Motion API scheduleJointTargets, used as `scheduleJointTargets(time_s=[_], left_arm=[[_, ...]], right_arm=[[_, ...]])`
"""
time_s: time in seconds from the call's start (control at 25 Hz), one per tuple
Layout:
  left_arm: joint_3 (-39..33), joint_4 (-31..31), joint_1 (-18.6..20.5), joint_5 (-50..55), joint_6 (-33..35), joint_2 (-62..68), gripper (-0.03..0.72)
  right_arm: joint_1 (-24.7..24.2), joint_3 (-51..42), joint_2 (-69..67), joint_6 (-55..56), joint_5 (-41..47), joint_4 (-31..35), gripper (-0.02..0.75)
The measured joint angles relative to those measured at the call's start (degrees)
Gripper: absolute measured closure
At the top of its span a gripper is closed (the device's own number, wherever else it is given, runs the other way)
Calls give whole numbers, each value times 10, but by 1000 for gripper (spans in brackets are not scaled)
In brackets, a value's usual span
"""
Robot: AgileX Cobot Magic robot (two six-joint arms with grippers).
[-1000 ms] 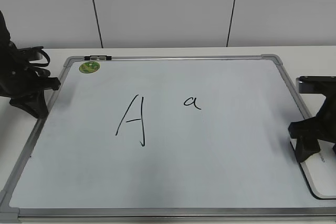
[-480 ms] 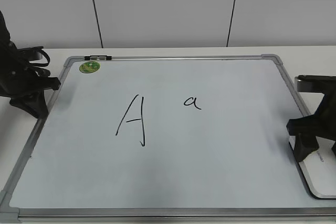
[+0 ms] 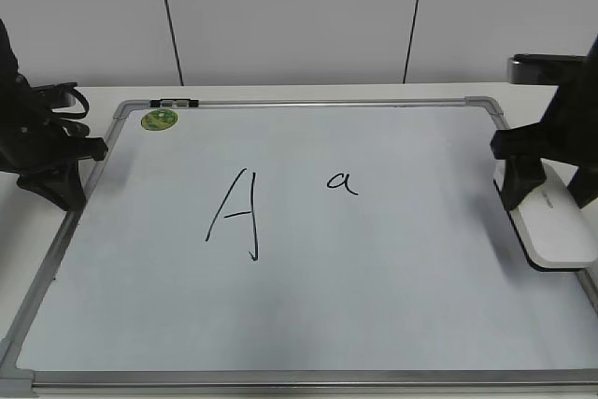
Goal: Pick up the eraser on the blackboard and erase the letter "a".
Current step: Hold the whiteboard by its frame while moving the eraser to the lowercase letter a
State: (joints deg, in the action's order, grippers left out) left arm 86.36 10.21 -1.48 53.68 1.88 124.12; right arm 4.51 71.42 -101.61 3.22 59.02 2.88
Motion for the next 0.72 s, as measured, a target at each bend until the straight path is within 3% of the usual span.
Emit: scheduleJointTargets(time_s=[0.36,0.72], left_arm=[[0,0,0,0,0,0,646],[1,1,0,1,0,0,645]], right_arm=[[106,171,-138,0,94,-21,206],[141,392,-274,0,104,-21,206]])
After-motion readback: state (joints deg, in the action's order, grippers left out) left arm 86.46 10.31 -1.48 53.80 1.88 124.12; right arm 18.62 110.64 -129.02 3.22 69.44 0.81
